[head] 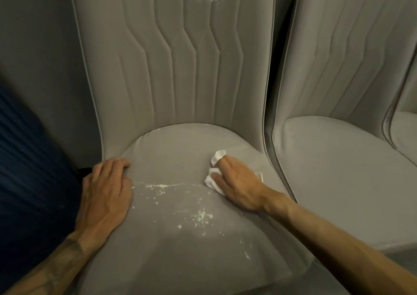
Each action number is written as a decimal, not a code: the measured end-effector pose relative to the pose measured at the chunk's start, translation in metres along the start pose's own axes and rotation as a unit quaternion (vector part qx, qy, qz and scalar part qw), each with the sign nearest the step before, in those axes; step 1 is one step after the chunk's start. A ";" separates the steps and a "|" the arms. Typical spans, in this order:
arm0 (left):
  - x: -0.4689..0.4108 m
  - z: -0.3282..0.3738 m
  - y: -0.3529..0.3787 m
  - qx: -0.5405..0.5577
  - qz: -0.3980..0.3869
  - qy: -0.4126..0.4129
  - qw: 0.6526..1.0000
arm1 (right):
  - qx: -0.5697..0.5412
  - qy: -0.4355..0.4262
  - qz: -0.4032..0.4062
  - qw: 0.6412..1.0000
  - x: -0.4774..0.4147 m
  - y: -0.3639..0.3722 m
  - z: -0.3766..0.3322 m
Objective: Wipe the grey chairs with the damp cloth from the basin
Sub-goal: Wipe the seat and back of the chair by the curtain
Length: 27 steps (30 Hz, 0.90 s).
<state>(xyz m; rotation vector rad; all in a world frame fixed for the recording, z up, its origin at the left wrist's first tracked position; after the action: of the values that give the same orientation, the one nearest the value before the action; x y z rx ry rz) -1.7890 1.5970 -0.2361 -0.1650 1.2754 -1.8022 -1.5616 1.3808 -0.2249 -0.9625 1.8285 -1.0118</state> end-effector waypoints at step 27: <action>0.003 0.003 -0.006 0.000 -0.021 0.001 1.000 | 0.106 0.099 0.048 0.988 0.051 -0.022 -0.010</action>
<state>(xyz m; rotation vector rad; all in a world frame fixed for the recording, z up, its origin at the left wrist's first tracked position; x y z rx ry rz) -1.7930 1.5929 -0.2308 -0.1920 1.2825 -1.8382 -1.5845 1.3297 -0.2166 -0.6583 1.8635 -1.2490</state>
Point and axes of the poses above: each hand's wrist, its own x-axis away from the middle knuckle, its own y-axis out of the palm, z = x × y, the point moved 2 cm from there along -x, towards the middle knuckle, and after that the axes turned 12 degrees about z, right-handed, at the moved point
